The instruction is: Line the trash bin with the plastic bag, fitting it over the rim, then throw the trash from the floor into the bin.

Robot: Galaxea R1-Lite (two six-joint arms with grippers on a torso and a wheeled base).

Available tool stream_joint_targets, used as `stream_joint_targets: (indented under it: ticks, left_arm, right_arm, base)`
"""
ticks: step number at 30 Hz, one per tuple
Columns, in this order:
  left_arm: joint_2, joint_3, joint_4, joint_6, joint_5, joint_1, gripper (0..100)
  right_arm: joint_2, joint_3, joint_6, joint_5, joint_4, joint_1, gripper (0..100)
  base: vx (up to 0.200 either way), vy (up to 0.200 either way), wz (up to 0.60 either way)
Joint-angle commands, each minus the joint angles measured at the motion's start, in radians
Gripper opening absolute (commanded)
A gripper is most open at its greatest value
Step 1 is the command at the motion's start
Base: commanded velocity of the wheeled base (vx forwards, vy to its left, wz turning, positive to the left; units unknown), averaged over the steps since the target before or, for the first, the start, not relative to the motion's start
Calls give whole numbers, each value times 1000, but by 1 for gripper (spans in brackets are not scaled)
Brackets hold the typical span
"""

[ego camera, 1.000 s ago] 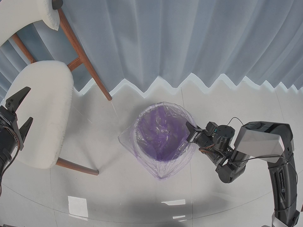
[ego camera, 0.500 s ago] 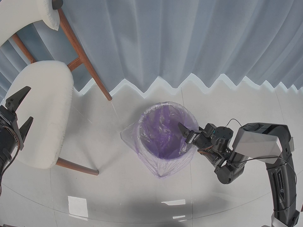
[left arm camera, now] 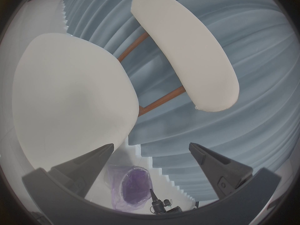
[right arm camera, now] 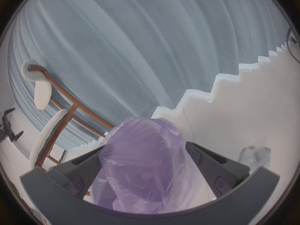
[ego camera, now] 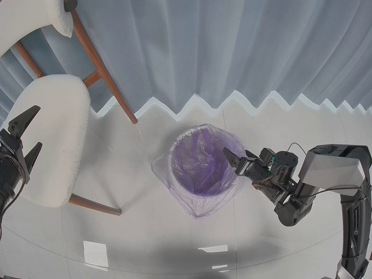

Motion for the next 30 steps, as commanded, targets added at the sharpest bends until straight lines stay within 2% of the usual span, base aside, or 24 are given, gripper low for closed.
stream_joint_targets:
  ticks: [1, 7, 11, 14, 15, 17, 20, 24, 26, 27, 30]
  left_arm:
    - [5, -1, -1, 48, -34, -12, 100]
    - [8, 1, -1, 114, -61, -30, 100]
    - [0, 1, 13, 178, -84, -85, 100]
    - [-1, -2, 27, 264, -112, -132, 100]
    - [5, -7, 54, 333, -126, -150, 100]
    - [6, -13, 74, 371, -129, -161, 100]
    - [31, -56, 177, 518, -132, -214, 100]
    - [115, -131, 200, 669, -135, -219, 100]
    - [131, -148, 200, 687, -137, -220, 100]
    - [169, -195, 202, 718, -135, -222, 100]
    - [215, -263, 202, 741, -124, -222, 100]
  right_arm:
    - [-82, 120, 1, 18, -8, -36, 100]
    - [-64, 115, -5, 13, -8, -81, 100]
    - [-45, 74, -6, 13, -8, -89, 100]
    - [-53, 46, 4, 16, -7, -93, 100]
    - [-55, 46, 20, 18, -5, -109, 100]
    - [-56, 52, 35, 19, -4, -115, 100]
    - [-56, 66, 124, 25, -1, -119, 100]
    - [-38, 68, 198, 25, 1, -142, 100]
    - [-35, 68, 208, 24, 1, -150, 100]
    - [-33, 71, 241, 24, 4, -187, 100]
    - [-25, 117, 245, 21, 49, -250, 100]
  base:
    - [0, 0, 0]
    - [0, 0, 0]
    - [0, 0, 0]
    - [0, 0, 0]
    - [0, 0, 0]
    - [0, 0, 0]
    - [0, 0, 0]
    - [0, 0, 0]
    - [0, 0, 0]
    - [0, 0, 0]
    - [0, 0, 0]
